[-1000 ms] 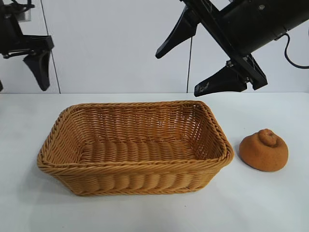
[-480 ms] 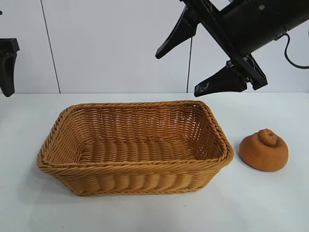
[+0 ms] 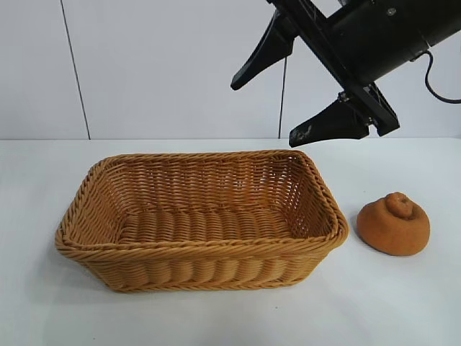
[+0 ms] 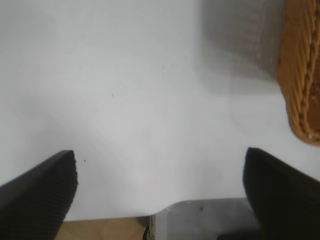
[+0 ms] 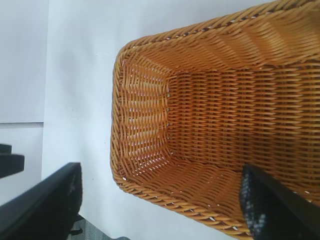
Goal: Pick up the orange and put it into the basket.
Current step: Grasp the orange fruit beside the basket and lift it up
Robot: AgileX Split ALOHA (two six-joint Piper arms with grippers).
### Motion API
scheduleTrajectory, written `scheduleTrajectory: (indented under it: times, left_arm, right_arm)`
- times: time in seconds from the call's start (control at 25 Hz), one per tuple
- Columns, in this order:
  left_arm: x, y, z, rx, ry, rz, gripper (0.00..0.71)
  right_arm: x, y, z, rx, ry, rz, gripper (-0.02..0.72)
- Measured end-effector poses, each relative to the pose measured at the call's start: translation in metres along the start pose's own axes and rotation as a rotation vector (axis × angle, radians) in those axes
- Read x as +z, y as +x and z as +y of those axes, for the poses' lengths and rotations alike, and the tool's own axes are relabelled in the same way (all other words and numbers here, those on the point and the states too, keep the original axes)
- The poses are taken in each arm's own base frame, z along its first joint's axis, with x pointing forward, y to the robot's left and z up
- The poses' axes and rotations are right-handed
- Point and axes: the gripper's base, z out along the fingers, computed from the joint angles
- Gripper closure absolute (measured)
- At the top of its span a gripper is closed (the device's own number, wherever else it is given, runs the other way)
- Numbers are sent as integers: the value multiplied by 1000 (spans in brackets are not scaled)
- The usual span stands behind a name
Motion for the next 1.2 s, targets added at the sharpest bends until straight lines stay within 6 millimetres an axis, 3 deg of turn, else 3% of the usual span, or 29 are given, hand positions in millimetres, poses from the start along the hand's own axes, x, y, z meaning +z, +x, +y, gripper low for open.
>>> scheduleTrajectory:
  times: [0.36, 0.64, 0.92, 1.2]
  left_arm:
    - [-14, 115, 7, 27, -35, -214, 67]
    - [-16, 183, 9, 44, -27, -507, 67]
    - [-29, 222, 9, 61, -18, -762, 67]
    - [-33, 240, 10, 70, -13, -876, 67]
  right_arm:
    - [0, 0, 0, 0, 0, 1, 117]
    - [0, 0, 0, -1, 0, 1, 117]
    - [0, 0, 0, -1, 0, 1, 117]
    - [0, 0, 0, -1, -1, 3, 117]
